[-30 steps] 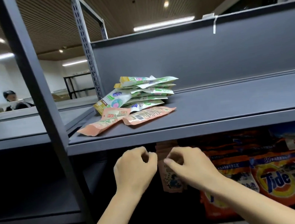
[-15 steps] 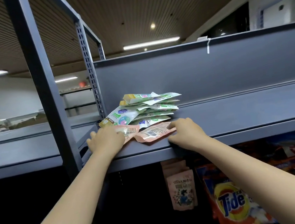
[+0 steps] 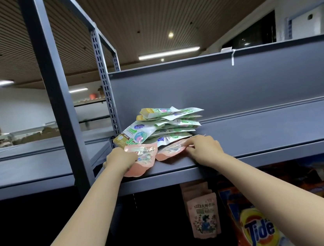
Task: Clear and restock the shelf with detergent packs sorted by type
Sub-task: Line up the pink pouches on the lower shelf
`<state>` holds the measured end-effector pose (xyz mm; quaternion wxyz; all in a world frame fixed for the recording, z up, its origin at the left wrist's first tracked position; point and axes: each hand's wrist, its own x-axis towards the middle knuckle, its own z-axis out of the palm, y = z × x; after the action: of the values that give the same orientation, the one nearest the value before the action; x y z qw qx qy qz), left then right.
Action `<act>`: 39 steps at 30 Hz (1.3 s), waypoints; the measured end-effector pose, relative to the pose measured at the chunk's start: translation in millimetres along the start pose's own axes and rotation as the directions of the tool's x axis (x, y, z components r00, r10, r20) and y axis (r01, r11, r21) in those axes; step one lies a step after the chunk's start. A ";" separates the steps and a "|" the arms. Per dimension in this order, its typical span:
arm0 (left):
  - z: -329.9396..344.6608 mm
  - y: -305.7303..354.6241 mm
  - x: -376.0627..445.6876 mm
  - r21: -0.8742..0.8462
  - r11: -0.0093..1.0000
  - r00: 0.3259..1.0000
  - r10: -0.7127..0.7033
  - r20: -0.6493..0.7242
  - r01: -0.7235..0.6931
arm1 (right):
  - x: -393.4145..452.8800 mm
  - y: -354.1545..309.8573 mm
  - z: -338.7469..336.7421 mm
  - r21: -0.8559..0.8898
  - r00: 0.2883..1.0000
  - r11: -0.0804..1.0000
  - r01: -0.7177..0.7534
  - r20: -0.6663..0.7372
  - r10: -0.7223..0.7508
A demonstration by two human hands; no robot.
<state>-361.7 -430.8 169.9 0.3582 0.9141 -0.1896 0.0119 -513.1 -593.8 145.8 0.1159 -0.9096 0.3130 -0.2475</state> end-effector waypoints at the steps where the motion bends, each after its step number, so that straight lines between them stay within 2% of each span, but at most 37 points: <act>1: -0.3 2.3 -1.8 -0.043 0.999 1.000 -0.016 0.005 0.016 | -0.2 0.4 -2.5 0.004 0.999 1.000 0.000 -0.048 0.001; 6: 6.0 8.2 -9.8 -0.218 0.974 0.997 -0.063 -0.036 0.053 | 1.7 8.6 -19.6 0.048 0.986 0.999 0.000 -0.168 0.009; 10: 12.6 10.8 -8.8 -0.285 0.957 0.992 -0.080 -0.094 0.050 | 2.4 17.0 -25.0 0.176 0.984 0.984 0.024 -0.178 0.008; 16: 21.3 11.9 -7.8 -0.378 0.923 0.989 -0.116 -0.087 0.075 | -1.4 24.7 -26.0 0.175 0.993 0.984 -0.022 -0.110 0.042; 19: 22.9 15.8 -10.3 -0.404 0.914 0.987 -0.098 -0.129 0.038 | -1.9 23.8 -26.9 0.201 0.987 0.979 -0.003 -0.154 0.035; 23: 22.7 21.7 -16.5 -0.478 0.877 0.975 -0.063 -0.211 -0.047 | 0.8 18.4 -34.9 0.194 0.933 0.977 0.093 -0.361 -0.017; 25: 24.1 26.3 -20.1 -0.508 0.857 0.975 -0.026 -0.221 -0.092 | 2.0 14.1 -39.3 0.219 0.915 0.968 0.123 -0.404 -0.025; 30: 32.4 41.5 -29.5 -0.585 0.787 0.975 0.095 -0.200 -0.197 | -5.2 -4.1 -37.3 0.025 0.883 0.973 0.229 -0.427 -0.196; 34: 39.5 50.9 -36.9 -0.730 0.653 0.979 0.158 -0.131 -0.202 | -9.5 -9.2 -19.5 0.066 0.891 0.930 0.362 -0.316 -0.325; 36: 40.0 52.1 -39.9 -0.757 0.620 0.976 0.179 -0.122 -0.208 | -10.6 -5.1 -10.7 0.156 0.933 0.943 0.293 -0.261 -0.247; 37: 40.2 51.4 -40.2 -0.767 0.606 0.976 0.181 -0.122 -0.208 | -10.9 -1.9 -8.5 0.205 0.959 0.956 0.211 -0.233 -0.161; 39: 40.3 50.6 -40.8 -0.808 0.556 0.977 0.182 -0.112 -0.196 | -7.7 5.2 -8.0 0.329 0.995 0.944 -0.029 -0.081 0.058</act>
<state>-422.1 -477.6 166.5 0.7356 0.6215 -0.2678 -0.0310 -525.1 -593.5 147.9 0.2564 -0.8587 0.2924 -0.3338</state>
